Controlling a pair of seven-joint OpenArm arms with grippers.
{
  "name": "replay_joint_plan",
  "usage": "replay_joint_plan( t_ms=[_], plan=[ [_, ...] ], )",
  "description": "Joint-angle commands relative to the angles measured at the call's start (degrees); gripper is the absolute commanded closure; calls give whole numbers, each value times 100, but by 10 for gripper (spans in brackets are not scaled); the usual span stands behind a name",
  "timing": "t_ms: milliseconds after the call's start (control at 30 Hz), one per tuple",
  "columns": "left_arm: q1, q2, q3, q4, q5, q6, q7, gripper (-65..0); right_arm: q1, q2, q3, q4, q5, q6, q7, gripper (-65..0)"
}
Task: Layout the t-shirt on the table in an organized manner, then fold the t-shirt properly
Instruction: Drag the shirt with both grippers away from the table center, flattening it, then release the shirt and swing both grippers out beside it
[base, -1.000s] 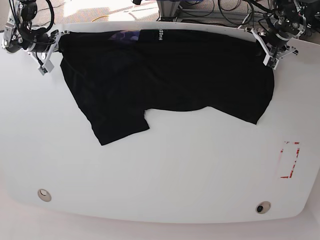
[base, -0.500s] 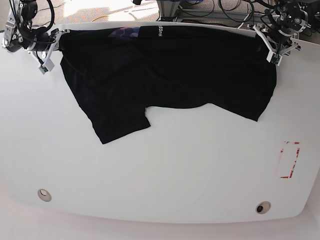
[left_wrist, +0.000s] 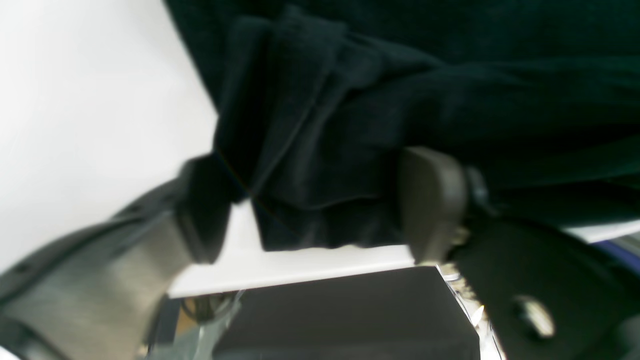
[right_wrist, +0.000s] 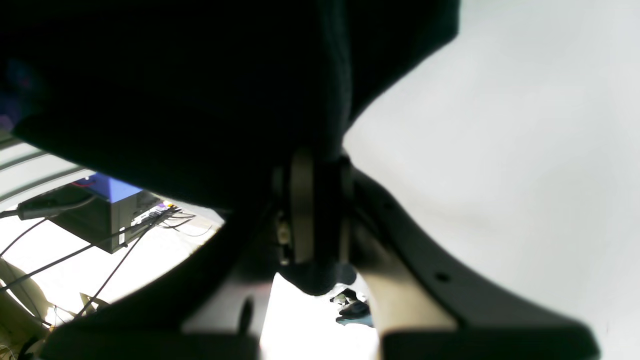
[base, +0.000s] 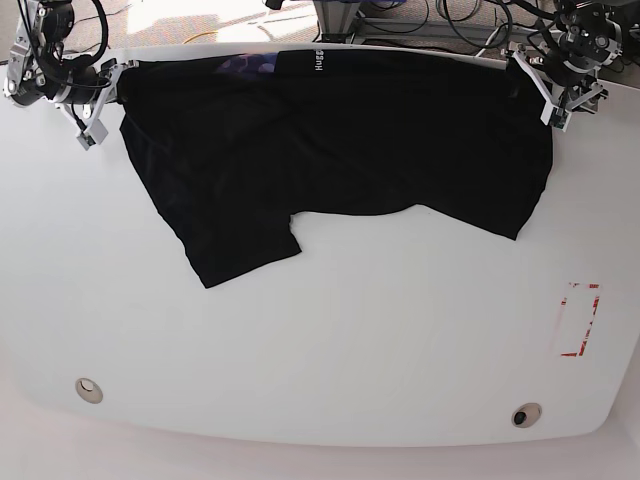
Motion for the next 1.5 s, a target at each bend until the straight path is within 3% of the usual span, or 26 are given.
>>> replay_joint_plan(
  t_ms=[0, 67, 467, 667, 900, 1200, 1300, 1467],
  plan=[
    [80, -11, -107, 129, 526, -30, 642, -619, 25, 144, 62, 87, 14, -5, 47, -41],
    [80, -11, -125, 226, 526, -30, 642, -650, 25, 144, 62, 87, 14, -5, 47, -41],
    [-227, -301, -213, 595, 526, -30, 668, -650, 34, 144, 62, 359, 14, -5, 47, -41],
    [-808, -416, -547, 745, 526, -30, 1126, -650, 34, 144, 62, 430, 6, -5, 47, -41],
    [-1546, -794, -705, 745, 535, -30, 1741, -650, 34, 144, 62, 439, 14, -5, 47, -41],
    [-2056, -1058, -661, 894, 561, -30, 1803, -650, 42, 153, 88, 456, 50, -5, 38, -48],
    [-2285, -1049, -661, 885, 570, -30, 1803, -650, 42, 197, 97, 570, 41, -5, 38, -127],
    [-2539, -1058, -652, 876, 579, -30, 1803, -650, 16, 223, 106, 966, 32, -5, 38, -347]
  ],
)
